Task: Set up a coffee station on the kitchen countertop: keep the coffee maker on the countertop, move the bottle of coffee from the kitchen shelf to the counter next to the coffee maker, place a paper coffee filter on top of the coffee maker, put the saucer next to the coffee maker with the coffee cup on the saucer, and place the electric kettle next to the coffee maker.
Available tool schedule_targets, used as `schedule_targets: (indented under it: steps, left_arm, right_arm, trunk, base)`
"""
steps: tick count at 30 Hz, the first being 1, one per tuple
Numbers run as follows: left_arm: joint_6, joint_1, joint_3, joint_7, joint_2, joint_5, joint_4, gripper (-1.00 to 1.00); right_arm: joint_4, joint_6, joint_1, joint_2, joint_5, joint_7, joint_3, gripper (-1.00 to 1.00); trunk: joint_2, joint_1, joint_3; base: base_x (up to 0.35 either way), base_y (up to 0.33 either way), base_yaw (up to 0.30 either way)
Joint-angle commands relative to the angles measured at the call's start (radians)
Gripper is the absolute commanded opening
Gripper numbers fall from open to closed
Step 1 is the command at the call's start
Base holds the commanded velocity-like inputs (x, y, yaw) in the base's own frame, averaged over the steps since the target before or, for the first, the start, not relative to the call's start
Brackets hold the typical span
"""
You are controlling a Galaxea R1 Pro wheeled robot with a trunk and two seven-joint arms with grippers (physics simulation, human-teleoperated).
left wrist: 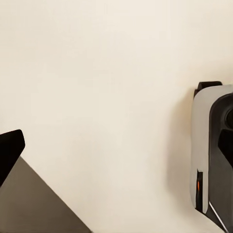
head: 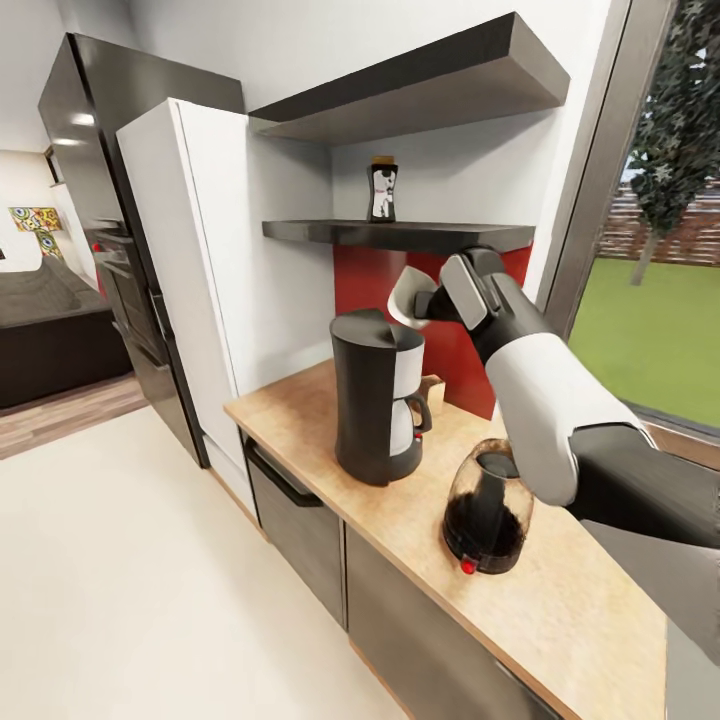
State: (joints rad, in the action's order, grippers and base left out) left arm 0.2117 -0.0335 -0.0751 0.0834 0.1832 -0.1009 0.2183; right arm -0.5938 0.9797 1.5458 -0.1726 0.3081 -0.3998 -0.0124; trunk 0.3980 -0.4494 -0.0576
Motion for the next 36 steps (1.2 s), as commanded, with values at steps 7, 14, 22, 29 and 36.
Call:
schedule_targets:
  steps: [7,14,22,29,36]
  left_arm:
    - [0.002,0.0,-0.008,0.001,-0.002,-0.01,-0.017,1.0]
    - [0.002,0.0,-0.008,0.0,-0.001,-0.01,-0.023,1.0]
    - [0.002,0.0,-0.008,-0.001,-0.002,-0.01,-0.024,1.0]
    - [0.002,0.0,-0.008,0.001,-0.002,-0.01,-0.024,1.0]
    - [0.002,0.0,-0.008,0.001,0.001,-0.011,-0.024,1.0]
  right_arm:
    - [-0.03,0.006,0.005,-0.002,0.008,-0.011,0.001,-1.0]
    - [-0.054,0.008,0.005,-0.002,0.008,-0.011,0.002,-1.0]
    - [-0.055,0.008,0.005,-0.002,0.006,-0.011,0.004,-1.0]
    - [-0.048,0.008,0.005,-0.002,0.006,-0.011,0.005,-1.0]
    - [-0.046,0.008,0.005,-0.002,0.005,-0.011,0.005,-1.0]
  trunk:
    - [0.002,-0.001,-0.002]
    - [0.002,-0.001,-0.002]
    - [0.002,-0.001,-0.002]
    - [0.002,-0.001,-0.002]
    - [0.002,-0.001,-0.002]
  base:
    - [0.0,0.0,0.0]
    - [0.0,0.0,0.0]
    - [0.127,0.0,0.0]
    - [0.037,0.0,0.0]
    - [0.003,0.0,0.0]
